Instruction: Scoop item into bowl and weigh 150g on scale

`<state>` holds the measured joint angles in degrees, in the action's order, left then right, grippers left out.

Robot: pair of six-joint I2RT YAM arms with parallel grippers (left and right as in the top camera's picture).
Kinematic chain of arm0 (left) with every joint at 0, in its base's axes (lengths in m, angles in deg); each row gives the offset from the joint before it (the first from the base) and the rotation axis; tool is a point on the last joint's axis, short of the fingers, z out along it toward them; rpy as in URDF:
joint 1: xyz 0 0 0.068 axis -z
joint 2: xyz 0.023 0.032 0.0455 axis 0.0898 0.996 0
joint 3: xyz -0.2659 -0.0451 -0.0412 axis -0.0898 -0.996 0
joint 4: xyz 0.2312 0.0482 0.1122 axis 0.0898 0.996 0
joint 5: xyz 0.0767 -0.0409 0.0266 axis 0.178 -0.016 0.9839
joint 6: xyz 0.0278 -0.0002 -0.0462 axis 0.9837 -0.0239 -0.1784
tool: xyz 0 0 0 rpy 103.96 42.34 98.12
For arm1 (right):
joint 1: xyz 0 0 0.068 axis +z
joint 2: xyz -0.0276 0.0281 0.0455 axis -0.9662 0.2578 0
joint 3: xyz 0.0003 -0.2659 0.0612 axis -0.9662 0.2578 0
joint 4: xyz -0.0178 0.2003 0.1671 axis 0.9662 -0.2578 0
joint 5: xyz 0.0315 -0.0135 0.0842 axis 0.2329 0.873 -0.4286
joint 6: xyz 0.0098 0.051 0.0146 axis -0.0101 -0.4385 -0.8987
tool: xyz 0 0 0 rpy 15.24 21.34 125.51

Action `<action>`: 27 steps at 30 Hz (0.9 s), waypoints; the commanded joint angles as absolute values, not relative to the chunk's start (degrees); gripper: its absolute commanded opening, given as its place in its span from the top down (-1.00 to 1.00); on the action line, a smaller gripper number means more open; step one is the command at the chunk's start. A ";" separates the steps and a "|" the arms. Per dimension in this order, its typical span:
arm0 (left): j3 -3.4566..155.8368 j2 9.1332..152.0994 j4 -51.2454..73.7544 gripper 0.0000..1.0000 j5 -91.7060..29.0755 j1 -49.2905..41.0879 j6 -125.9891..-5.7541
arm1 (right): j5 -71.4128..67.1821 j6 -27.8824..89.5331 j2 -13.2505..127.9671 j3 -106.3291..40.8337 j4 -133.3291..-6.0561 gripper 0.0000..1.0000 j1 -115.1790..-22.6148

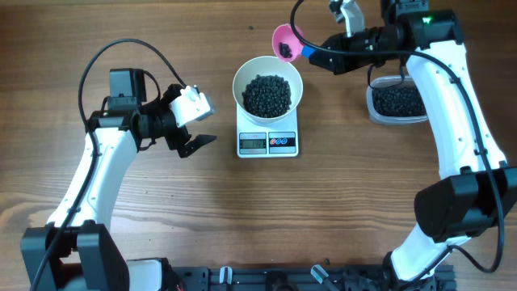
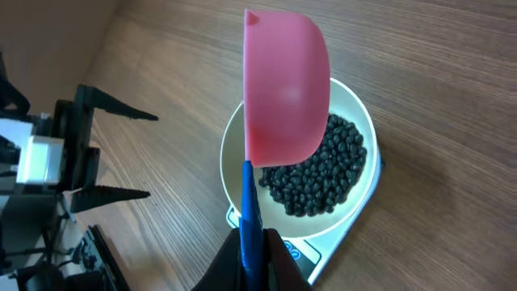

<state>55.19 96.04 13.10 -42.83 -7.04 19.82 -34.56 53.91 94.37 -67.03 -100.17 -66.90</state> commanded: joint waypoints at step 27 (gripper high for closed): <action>55.03 96.36 13.10 -1.00 -44.12 -7.35 20.93 | -2.87 51.81 94.26 -68.25 -100.11 0.92 -53.24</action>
